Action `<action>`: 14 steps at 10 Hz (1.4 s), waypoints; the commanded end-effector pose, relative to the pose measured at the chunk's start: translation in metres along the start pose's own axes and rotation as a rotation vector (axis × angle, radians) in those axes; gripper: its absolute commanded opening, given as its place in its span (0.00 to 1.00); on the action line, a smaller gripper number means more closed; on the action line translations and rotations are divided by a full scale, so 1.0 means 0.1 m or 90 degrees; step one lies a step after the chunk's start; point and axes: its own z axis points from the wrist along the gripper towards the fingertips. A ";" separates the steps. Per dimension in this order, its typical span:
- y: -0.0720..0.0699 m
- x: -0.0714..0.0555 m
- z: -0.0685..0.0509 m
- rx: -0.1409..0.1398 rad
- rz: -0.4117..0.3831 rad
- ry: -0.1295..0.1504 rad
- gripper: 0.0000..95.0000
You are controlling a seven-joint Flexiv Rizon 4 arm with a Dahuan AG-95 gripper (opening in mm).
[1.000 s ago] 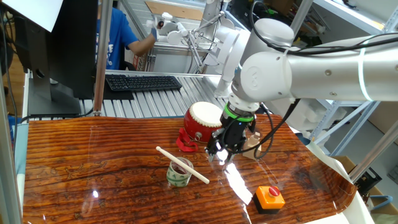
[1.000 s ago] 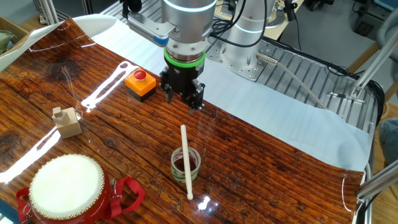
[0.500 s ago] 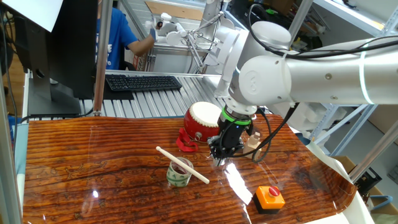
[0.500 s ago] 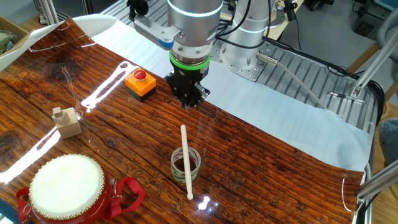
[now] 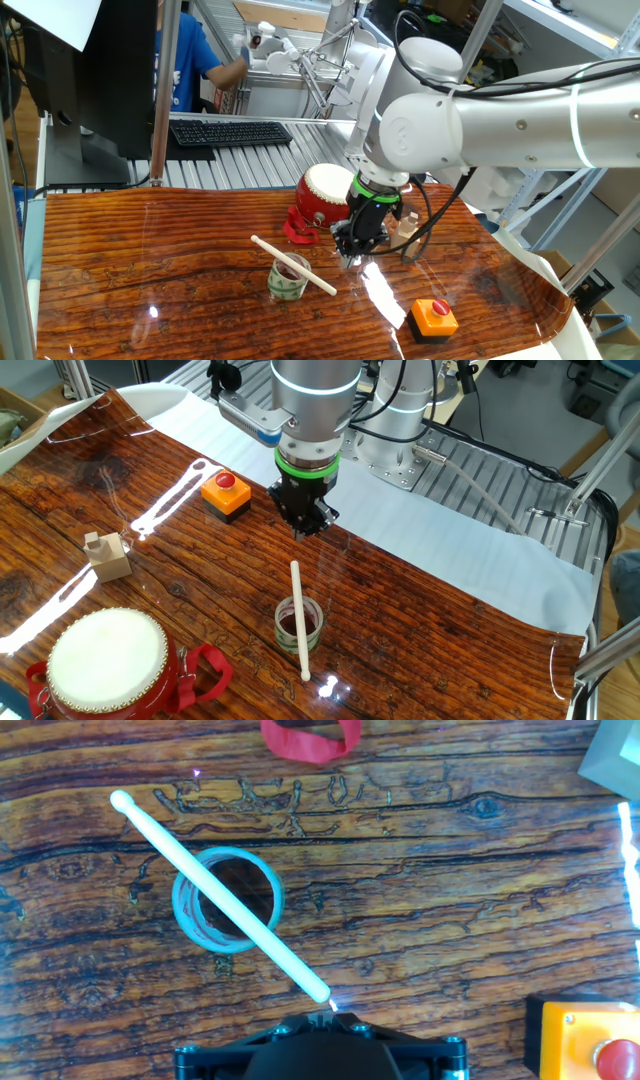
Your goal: Play the drum
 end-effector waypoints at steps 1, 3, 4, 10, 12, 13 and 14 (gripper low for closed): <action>0.03 0.01 -0.01 -0.001 -0.001 0.000 0.00; 0.08 0.04 -0.03 0.001 -0.001 -0.003 0.00; 0.11 0.06 -0.04 0.002 -0.001 -0.003 0.00; 0.15 0.06 -0.02 0.001 0.000 -0.005 0.00; 0.16 0.07 -0.02 0.001 0.000 -0.005 0.00; 0.16 0.07 -0.02 0.001 0.001 -0.005 0.00; 0.16 0.07 -0.02 0.001 0.001 -0.005 0.00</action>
